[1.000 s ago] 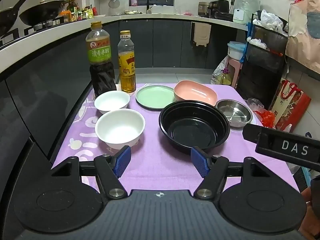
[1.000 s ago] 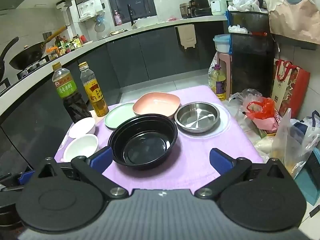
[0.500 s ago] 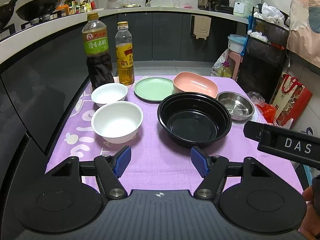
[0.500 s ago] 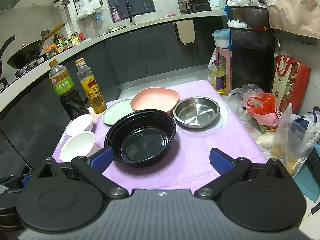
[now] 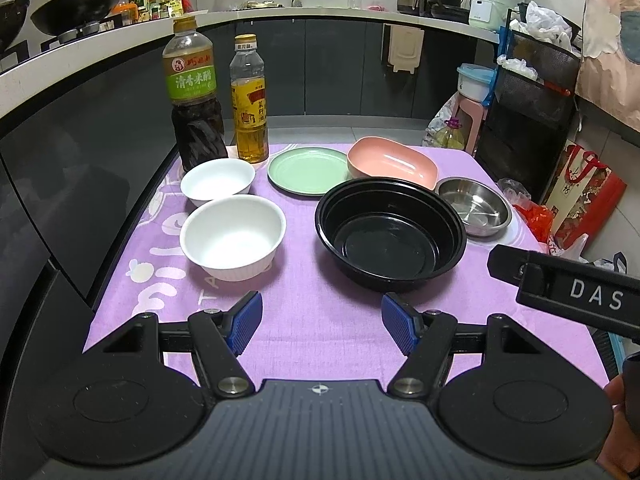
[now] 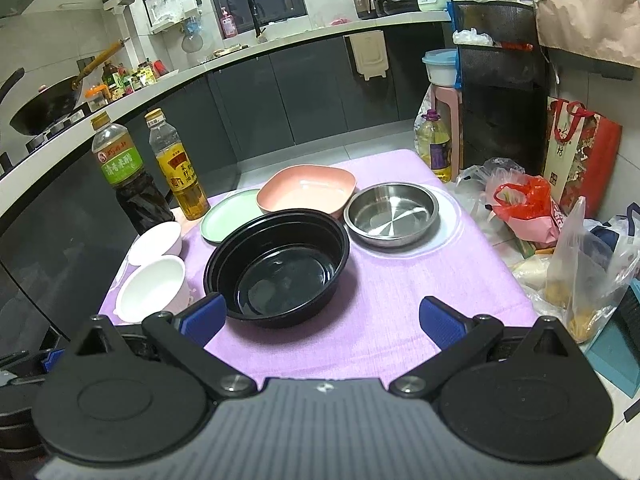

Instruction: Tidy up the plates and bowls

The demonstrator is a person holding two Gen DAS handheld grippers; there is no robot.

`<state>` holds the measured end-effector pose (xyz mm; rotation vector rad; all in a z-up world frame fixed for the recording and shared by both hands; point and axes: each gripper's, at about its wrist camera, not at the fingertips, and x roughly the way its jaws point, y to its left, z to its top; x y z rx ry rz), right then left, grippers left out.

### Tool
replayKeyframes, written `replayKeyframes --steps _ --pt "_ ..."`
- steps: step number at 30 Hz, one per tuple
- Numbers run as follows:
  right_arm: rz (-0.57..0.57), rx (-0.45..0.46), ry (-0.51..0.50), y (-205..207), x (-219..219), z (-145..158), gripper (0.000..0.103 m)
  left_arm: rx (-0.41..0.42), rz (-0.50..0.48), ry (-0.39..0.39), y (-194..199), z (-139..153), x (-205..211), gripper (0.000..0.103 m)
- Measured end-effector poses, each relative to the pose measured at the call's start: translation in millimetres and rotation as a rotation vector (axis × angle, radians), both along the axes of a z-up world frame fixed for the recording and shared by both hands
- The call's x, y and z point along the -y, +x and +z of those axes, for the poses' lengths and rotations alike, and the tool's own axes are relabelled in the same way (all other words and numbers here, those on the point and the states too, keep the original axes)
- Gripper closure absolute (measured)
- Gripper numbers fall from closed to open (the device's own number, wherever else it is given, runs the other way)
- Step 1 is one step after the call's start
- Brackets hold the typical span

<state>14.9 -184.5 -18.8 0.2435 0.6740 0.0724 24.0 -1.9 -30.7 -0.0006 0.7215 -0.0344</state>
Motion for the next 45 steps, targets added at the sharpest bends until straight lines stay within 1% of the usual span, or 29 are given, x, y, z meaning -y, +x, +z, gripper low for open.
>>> replayKeyframes --steps 25,29,33,38,45 --pt "0.001 -0.013 -0.002 2.1 0.8 -6.3 0.040 -0.027 0.010 0.000 9.6 -6.3 -6.1 0.040" --pt "-0.013 -0.021 0.001 6.8 3.3 -8.1 0.040 -0.032 0.066 -0.046 20.2 -8.6 -23.3 0.040" --pt "-0.031 -0.021 -0.004 15.6 6.1 -9.5 0.040 -0.045 0.084 -0.083 35.0 -10.3 -29.0 0.041" --pt "-0.036 -0.031 -0.001 31.0 11.1 -16.0 0.040 -0.062 0.060 -0.068 56.3 -16.2 -16.0 0.041" --pt "-0.041 -0.101 0.027 53.6 17.8 -32.1 0.040 -0.119 0.046 -0.069 81.3 -29.8 -3.9 0.042"
